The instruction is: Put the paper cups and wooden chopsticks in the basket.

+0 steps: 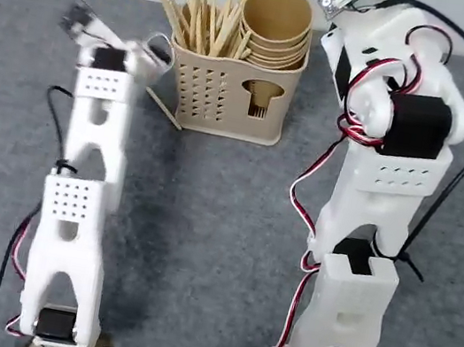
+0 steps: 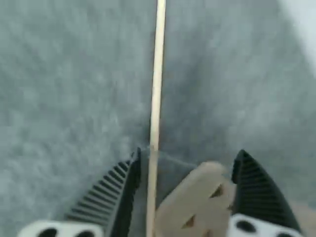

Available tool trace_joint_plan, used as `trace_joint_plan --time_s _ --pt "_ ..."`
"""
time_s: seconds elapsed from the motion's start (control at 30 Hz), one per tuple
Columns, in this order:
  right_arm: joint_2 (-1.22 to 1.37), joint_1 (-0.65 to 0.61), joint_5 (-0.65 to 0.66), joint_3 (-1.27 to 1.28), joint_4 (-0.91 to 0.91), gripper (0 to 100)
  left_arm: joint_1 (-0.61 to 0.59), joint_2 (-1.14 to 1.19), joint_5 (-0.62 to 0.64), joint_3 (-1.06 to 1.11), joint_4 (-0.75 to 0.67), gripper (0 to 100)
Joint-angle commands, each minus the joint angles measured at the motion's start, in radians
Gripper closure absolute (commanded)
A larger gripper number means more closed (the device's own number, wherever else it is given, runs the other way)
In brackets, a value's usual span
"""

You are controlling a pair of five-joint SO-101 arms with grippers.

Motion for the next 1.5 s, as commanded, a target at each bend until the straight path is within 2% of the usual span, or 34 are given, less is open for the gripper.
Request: trace_joint_plan --time_s 0.0,0.2,0.43,0.63,0.93,1.13,1.33,1.47 --pt "-0.018 0.008 -0.008 -0.040 -0.012 99.0 0.020 0.017 0.006 -0.016 -0.002 71" --pt "-0.018 0.056 -0.008 -0.040 -0.012 99.0 0.015 0.069 -0.109 -0.038 0.002 71" --pt "-0.016 0.053 -0.008 -0.040 -0.013 99.0 0.023 0.107 -0.267 -0.031 0.009 71" --pt "-0.010 0.051 -0.008 -0.040 -0.021 99.0 0.025 0.141 -0.416 -0.039 0.192 71" --pt "-0.008 0.050 -0.008 -0.040 -0.024 99.0 -0.032 0.187 -0.132 -0.016 0.195 72" --pt "-0.008 0.050 -0.006 -0.040 -0.025 99.0 -0.098 0.184 -0.066 -0.016 0.230 72" --pt "-0.010 0.033 -0.008 -0.040 -0.061 99.0 -0.114 0.190 -0.066 -0.018 0.222 72" --pt "-0.010 0.033 -0.005 -0.040 -0.102 99.0 -0.110 0.190 -0.080 -0.018 0.213 80"
